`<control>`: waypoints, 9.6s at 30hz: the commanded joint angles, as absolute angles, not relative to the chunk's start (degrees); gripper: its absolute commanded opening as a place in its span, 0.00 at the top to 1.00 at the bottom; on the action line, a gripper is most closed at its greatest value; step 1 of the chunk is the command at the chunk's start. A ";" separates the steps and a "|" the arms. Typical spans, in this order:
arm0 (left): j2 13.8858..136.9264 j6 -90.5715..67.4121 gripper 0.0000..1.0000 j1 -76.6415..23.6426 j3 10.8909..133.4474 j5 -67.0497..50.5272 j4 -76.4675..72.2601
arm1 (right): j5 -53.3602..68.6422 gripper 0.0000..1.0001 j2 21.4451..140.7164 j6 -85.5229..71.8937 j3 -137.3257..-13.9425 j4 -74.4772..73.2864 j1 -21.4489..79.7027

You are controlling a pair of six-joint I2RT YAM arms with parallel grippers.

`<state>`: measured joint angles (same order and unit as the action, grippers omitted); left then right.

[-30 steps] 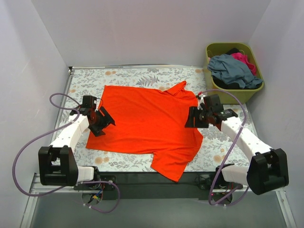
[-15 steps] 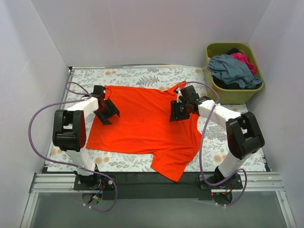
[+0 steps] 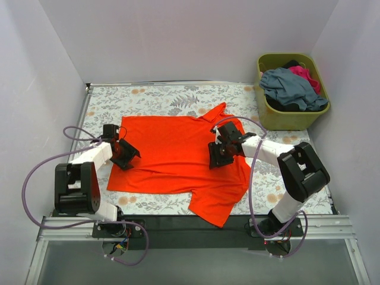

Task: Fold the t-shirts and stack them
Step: Flatten the tshirt out, then fold the tshirt

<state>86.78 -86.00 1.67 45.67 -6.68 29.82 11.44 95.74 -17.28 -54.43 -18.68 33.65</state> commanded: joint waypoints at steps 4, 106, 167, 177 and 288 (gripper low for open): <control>75.00 -87.89 0.50 4.13 39.47 -5.00 40.33 | 13.35 0.54 89.84 -18.72 -48.17 -24.96 37.09; 96.60 -74.79 0.28 -2.99 53.27 -3.43 32.52 | 13.09 0.63 100.90 -14.33 -60.39 -18.98 10.11; 121.29 -61.26 0.69 8.00 80.60 1.85 28.74 | 9.76 0.63 116.36 -2.02 -84.37 -18.37 13.01; 122.17 -61.17 1.00 8.00 80.16 1.49 28.12 | 9.49 0.70 119.62 -1.14 -84.29 -18.37 13.01; 103.36 -69.43 1.00 11.16 70.05 1.50 29.27 | 5.62 0.99 102.83 -7.73 -65.83 -15.65 8.79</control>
